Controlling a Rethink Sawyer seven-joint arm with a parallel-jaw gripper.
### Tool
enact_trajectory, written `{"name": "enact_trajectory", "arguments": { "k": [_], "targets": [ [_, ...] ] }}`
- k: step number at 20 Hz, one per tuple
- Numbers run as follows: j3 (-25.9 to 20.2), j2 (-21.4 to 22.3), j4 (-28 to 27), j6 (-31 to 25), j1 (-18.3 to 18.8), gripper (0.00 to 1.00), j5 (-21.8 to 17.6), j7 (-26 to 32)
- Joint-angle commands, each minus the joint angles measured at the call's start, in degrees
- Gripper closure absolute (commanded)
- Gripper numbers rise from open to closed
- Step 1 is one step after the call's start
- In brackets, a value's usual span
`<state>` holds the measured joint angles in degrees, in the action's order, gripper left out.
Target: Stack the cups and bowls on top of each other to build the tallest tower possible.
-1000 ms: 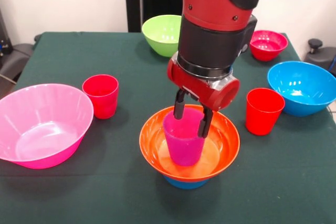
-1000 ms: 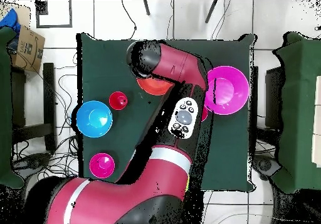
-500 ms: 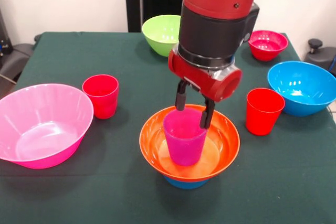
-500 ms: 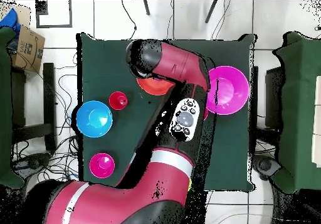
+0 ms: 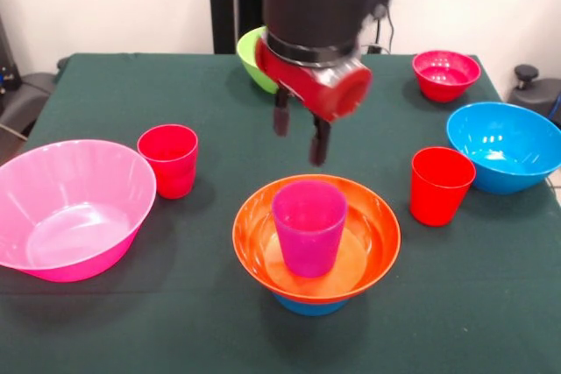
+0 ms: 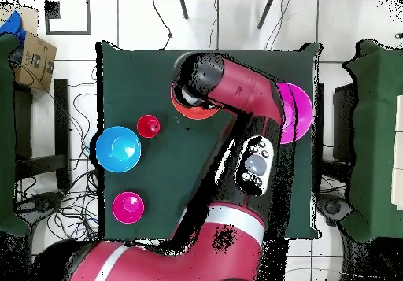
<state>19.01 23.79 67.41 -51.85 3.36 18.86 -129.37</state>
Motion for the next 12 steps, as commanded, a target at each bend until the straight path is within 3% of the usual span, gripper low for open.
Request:
{"name": "enact_trajectory", "arguments": {
  "k": [1, 8, 12],
  "targets": [
    [-6.0, 4.8, 10.4, -6.0, 2.5, 0.0, -7.7, 12.4],
    [-3.9, 7.2, 16.7, -3.4, 1.4, 0.0, -10.3, 5.4],
    [-5.1, 8.0, 21.1, 1.3, 1.6, 0.0, -10.3, 3.6]
  ]
}}
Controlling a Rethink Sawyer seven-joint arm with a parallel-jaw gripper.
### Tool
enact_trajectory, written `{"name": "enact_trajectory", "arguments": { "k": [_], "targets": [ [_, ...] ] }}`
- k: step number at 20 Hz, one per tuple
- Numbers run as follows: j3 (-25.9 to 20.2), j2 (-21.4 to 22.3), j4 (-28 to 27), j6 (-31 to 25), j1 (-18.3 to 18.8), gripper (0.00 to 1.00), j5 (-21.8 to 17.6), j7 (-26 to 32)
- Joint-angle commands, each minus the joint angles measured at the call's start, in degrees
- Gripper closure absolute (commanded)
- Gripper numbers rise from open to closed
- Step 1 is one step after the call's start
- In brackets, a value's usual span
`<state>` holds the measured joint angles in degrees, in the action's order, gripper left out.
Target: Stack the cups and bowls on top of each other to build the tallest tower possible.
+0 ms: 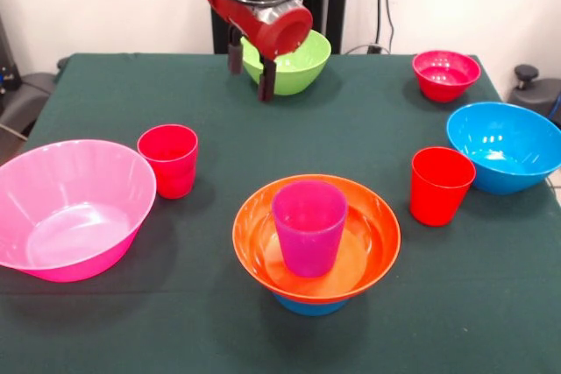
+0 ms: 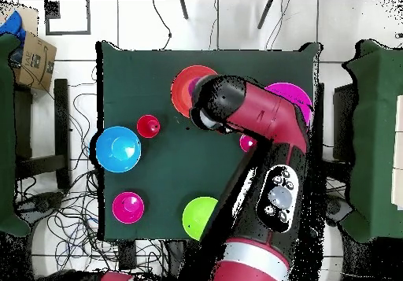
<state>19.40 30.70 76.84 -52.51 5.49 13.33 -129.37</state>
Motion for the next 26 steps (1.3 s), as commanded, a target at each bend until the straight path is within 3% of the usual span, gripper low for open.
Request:
{"name": "enact_trajectory", "arguments": {
  "k": [1, 7, 19, 26],
  "targets": [
    [-5.7, 1.3, 12.7, 2.7, -0.4, 0.0, -4.6, 3.3],
    [-6.1, 3.6, 17.3, 3.8, 0.1, 0.0, -4.6, 2.3],
    [-7.3, 4.2, 22.8, 10.6, 0.6, 0.0, -4.1, 1.1],
    [-7.6, 3.6, 26.1, 18.6, -1.7, 0.0, -0.5, -6.6]
  ]
}}
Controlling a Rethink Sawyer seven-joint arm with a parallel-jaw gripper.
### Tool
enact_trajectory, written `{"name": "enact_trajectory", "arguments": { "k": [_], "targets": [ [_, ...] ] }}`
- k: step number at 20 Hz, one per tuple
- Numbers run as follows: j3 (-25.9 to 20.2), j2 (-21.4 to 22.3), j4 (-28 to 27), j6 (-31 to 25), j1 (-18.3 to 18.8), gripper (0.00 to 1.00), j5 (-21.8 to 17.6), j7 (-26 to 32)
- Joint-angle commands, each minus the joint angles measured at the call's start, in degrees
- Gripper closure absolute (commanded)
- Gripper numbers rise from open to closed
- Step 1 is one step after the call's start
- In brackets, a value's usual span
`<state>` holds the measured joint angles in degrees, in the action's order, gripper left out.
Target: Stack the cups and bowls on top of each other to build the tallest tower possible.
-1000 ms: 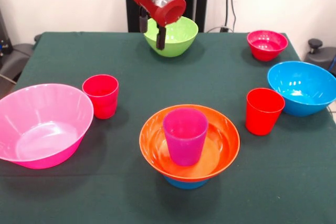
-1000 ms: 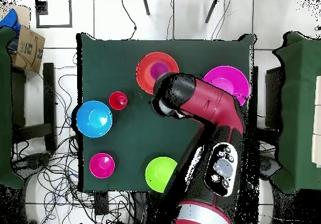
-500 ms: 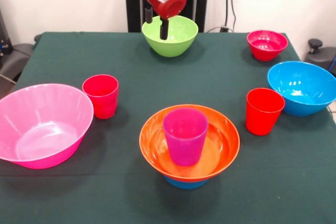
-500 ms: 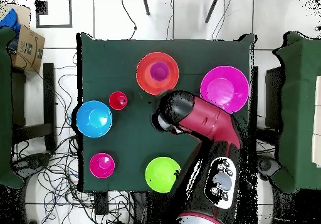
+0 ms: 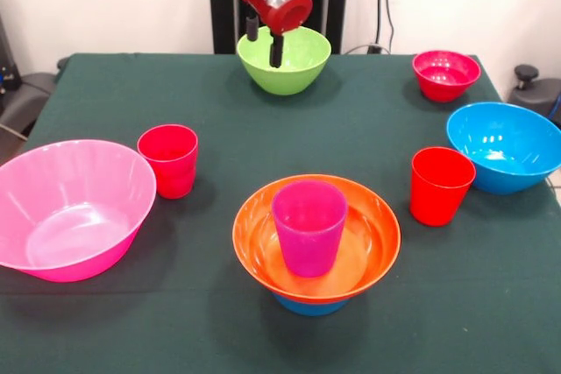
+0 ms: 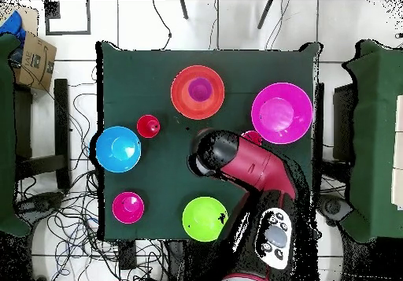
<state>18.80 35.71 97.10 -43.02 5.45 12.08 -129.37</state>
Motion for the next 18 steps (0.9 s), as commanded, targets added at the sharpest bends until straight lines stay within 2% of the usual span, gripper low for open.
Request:
{"name": "enact_trajectory", "arguments": {
  "k": [1, 4, 7, 13, 18],
  "targets": [
    [-6.1, -1.9, 5.6, 10.1, -2.7, 0.0, 1.0, -8.8],
    [-4.7, -3.9, 5.5, 12.2, -4.9, 0.0, 3.3, -14.1],
    [-2.9, -5.3, 4.8, 11.8, -6.7, 0.0, 4.4, -15.9],
    [0.1, -7.5, 4.0, 9.7, -9.1, 0.0, 5.3, -17.2],
    [1.1, -9.5, 3.9, 10.9, -9.5, 0.0, 4.9, -16.7]
  ]
}}
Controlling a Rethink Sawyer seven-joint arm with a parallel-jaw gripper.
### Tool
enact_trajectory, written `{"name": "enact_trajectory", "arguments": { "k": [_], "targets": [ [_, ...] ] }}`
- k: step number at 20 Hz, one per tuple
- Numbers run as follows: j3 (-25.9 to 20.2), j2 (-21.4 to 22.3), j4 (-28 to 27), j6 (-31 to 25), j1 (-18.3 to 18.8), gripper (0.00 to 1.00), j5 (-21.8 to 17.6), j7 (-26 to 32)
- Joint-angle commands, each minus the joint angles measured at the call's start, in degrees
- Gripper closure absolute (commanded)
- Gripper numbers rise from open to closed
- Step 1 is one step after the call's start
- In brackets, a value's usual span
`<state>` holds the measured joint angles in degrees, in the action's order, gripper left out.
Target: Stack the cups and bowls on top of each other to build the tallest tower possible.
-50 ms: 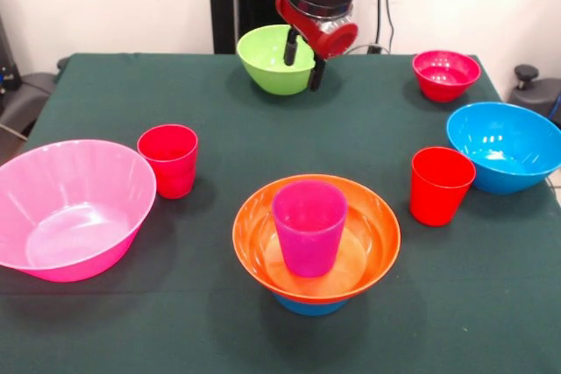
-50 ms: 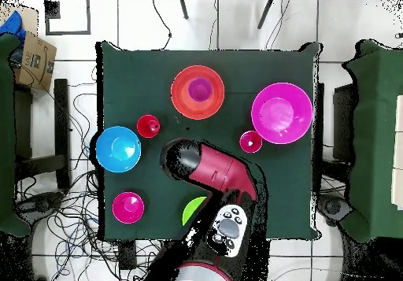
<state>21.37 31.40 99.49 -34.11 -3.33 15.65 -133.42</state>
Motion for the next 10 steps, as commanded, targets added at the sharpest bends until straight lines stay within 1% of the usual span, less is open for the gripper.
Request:
{"name": "enact_trajectory", "arguments": {
  "k": [1, 6, 10],
  "targets": [
    [-1.3, -5.5, 1.4, 2.1, -0.7, 0.0, 1.1, -12.5],
    [-0.6, -6.4, 0.2, -0.5, -0.6, 0.0, -0.1, -11.3],
    [-1.4, -7.3, 0.3, 0.6, 0.5, 0.0, 0.1, -10.1]
  ]
}}
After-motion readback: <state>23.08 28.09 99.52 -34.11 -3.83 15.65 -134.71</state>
